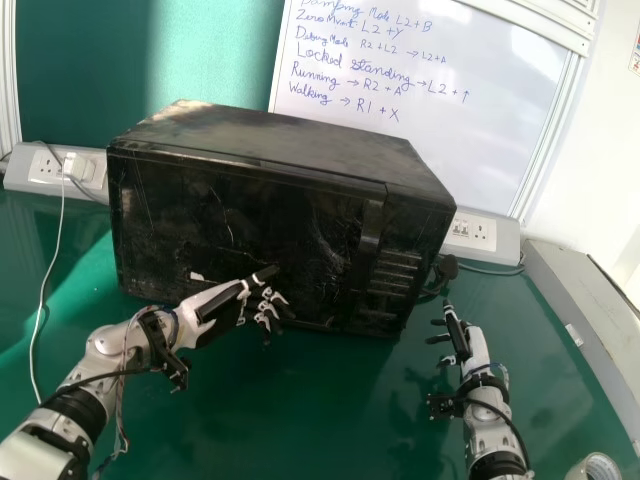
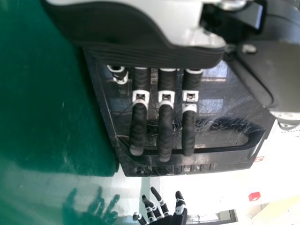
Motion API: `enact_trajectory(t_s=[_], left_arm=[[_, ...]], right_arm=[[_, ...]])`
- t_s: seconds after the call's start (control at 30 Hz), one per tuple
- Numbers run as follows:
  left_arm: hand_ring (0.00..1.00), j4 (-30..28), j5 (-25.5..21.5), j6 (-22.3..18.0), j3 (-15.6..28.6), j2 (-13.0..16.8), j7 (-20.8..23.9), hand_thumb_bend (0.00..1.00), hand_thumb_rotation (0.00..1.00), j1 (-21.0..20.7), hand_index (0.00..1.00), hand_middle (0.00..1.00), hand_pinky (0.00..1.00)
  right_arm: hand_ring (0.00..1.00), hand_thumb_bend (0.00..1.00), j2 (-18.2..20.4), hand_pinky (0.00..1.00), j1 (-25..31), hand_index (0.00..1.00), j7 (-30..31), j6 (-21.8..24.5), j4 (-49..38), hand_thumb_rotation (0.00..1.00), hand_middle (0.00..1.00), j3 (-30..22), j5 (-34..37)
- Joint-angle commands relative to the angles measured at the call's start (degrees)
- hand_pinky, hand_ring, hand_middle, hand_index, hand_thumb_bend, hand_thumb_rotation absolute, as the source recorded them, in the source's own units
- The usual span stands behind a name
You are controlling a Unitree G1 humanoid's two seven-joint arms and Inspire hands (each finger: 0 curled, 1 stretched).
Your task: Open the door of oven
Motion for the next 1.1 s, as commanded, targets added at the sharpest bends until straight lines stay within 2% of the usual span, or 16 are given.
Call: enact_trajectory(t_s=[0.0, 0.2, 0.5, 0.63, 0.83, 1.07], left_arm=[[0.32, -0.57, -1.76, 1.16, 1.19, -0.22, -1.3, 0.65, 0.93, -0.89, 0.51, 0.41, 0.24], [0.31, -1.84, -4.36, 2.88, 2.57, -0.56, -3.56, 0.68, 0.9, -0.72, 0.5, 0.41, 0.23], [0.35, -7.27, -6.37, 3.58, 3.16, -0.51, -5.99, 0.7, 0.91, 1.07, 0.55, 0.45, 0.26], [0.37, -10.86, -7.82, 6.44, 3.12, -0.67, -6.03, 0.71, 0.88, 2.19, 0.57, 0.47, 0.29], [0.4, -14.93, -9.52, 9.27, 2.87, -0.83, -8.35, 0.62, 0.8, 3.73, 0.62, 0.53, 0.31], [0.47, -21.01, -11.74, 12.19, 2.99, -1.49, -8.91, 0.6, 0.74, 6.09, 0.65, 0.6, 0.34]], right_arm=[[0.23, 0.68, -0.68, 0.18, -0.76, 0.61, 0.13, 0.16, -0.09, 0.98, 0.36, -0.12, 0.11], [0.23, 0.68, -0.69, 0.17, -0.76, 0.61, 0.48, 0.22, -0.11, 0.99, 0.36, -0.28, 0.31], [0.23, 0.7, -0.97, 0.17, -0.65, 0.61, 0.24, 0.01, -0.07, 0.99, 0.36, 0.09, -0.15], [0.23, 0.69, -1.1, 0.18, -0.58, 0.62, 0.26, -0.12, -0.07, 1.0, 0.37, 0.38, -0.49], [0.23, 0.69, -0.94, 0.18, -0.63, 0.62, 0.28, 0.11, -0.08, 0.99, 0.36, -0.27, -0.02], [0.23, 0.7, -0.97, 0.17, -0.67, 0.61, 0.28, 0.19, -0.08, 0.98, 0.36, -0.37, -0.09]])
